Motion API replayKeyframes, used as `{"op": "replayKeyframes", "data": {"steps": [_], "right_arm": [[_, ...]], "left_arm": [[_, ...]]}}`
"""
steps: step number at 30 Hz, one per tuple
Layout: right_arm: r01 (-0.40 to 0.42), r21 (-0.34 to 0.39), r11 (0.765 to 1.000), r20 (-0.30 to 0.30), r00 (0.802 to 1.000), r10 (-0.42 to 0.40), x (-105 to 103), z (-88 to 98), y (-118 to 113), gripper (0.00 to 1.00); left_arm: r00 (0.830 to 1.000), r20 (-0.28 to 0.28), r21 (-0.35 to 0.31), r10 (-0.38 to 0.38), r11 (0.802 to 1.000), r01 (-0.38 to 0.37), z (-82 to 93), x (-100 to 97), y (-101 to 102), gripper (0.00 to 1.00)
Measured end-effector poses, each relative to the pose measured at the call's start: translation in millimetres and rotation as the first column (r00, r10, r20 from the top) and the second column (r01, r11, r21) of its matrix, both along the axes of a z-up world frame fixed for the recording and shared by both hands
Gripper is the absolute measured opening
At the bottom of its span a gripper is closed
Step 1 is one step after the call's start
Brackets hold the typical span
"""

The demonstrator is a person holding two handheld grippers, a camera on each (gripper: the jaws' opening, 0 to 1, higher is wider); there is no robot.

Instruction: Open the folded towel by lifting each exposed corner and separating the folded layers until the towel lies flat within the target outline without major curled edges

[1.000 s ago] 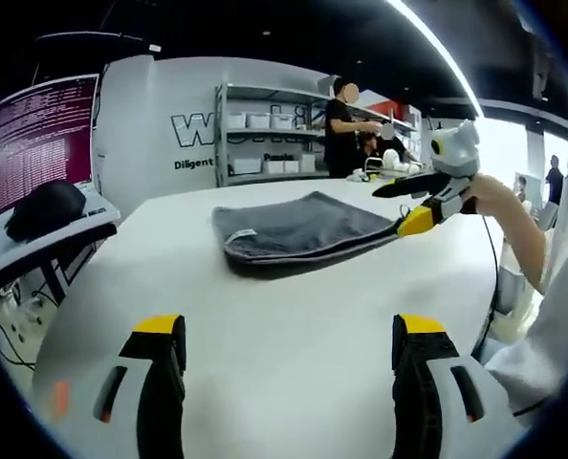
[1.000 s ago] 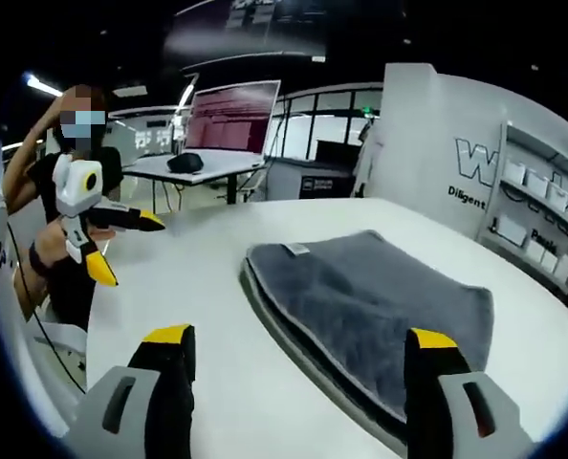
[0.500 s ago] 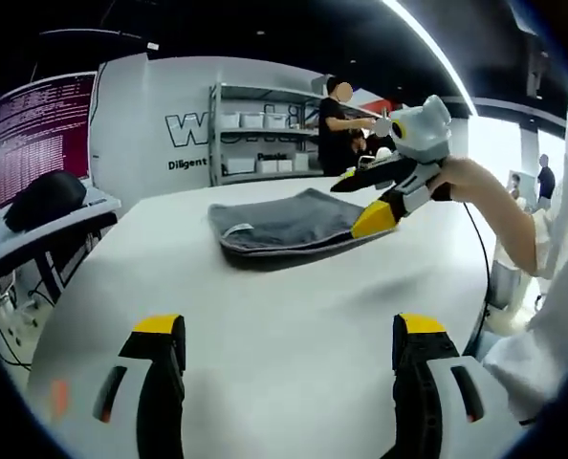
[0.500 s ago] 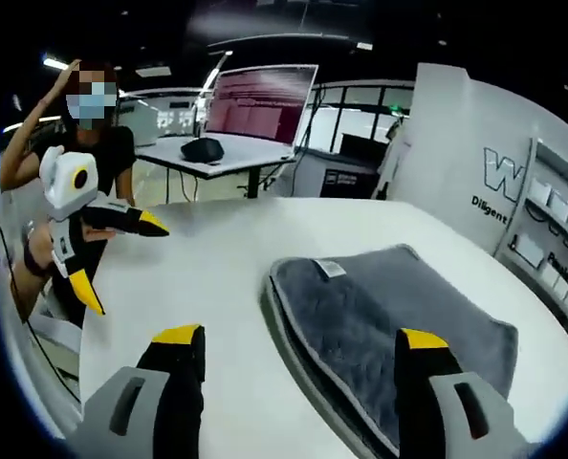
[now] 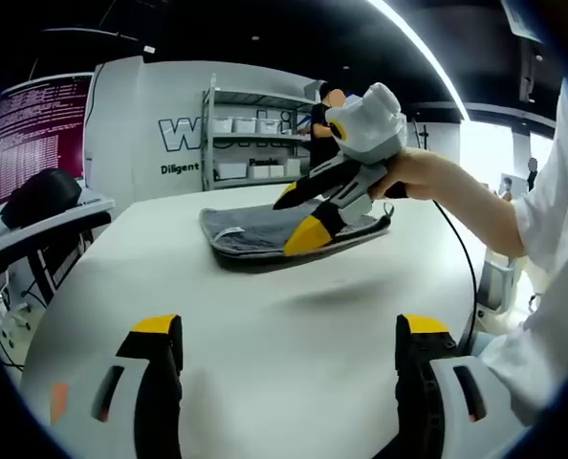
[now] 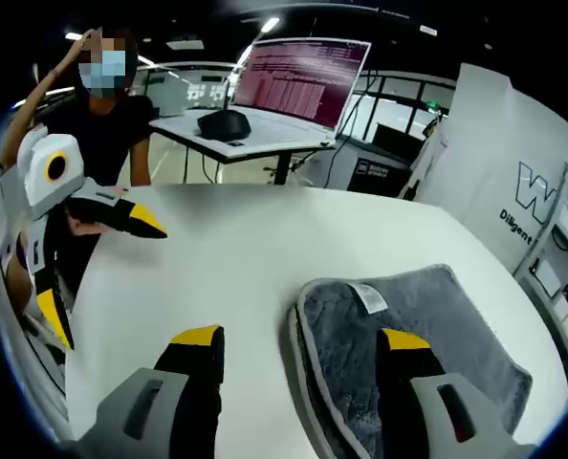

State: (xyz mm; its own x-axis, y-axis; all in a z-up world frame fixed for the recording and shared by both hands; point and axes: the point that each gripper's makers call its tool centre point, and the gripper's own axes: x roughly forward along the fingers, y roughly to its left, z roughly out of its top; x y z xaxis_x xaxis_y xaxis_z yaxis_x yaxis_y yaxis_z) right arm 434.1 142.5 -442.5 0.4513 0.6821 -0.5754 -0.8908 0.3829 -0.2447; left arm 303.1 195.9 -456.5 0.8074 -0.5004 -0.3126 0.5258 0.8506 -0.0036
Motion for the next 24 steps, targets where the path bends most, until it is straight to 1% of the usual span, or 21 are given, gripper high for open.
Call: {"op": "replayKeyframes", "data": {"steps": [2, 9, 14, 18, 20, 23, 24], "right_arm": [[-0.007, -0.013, 1.0, 0.006, 1.0, 0.007, 3, -1.9, 6, 0.63], [-0.018, -0.054, 0.998, 0.005, 1.0, 0.018, 13, -13.2, 25, 0.57], [-0.033, -0.097, 0.995, 0.014, 0.999, 0.034, 15, -21.8, 34, 0.54], [-0.04, -0.118, 0.992, 0.009, 0.999, 0.041, 16, -26.7, 40, 0.48], [-0.038, -0.14, 0.989, 0.006, 0.999, 0.039, 18, -31.2, 42, 0.46], [-0.044, -0.164, 0.985, 0.023, 0.999, 0.049, 21, -33.5, 44, 0.4], [-0.044, -0.182, 0.982, 0.038, 0.998, 0.052, 23, -34.6, 44, 0.39]], "left_arm": [[1.0, 0.002, -0.008, -0.005, 1.0, 0.005, 0.4, -0.2, -1, 0.92], [1.0, 0.004, -0.014, -0.027, 1.0, 0.027, 0.6, -1.2, -5, 0.93], [0.999, 0.007, -0.016, -0.035, 0.999, 0.036, 0.3, -1.5, -7, 0.93], [0.999, 0.008, -0.009, -0.034, 0.999, 0.034, -0.1, -1.3, -7, 0.93], [0.999, 0.01, -0.01, -0.034, 0.999, 0.034, -0.1, -0.8, -6, 0.93], [0.999, 0.01, -0.016, -0.033, 0.999, 0.033, -0.1, 0.1, -4, 0.93], [0.999, 0.009, -0.016, -0.032, 0.999, 0.032, -0.3, 0.3, -4, 0.93]]}}
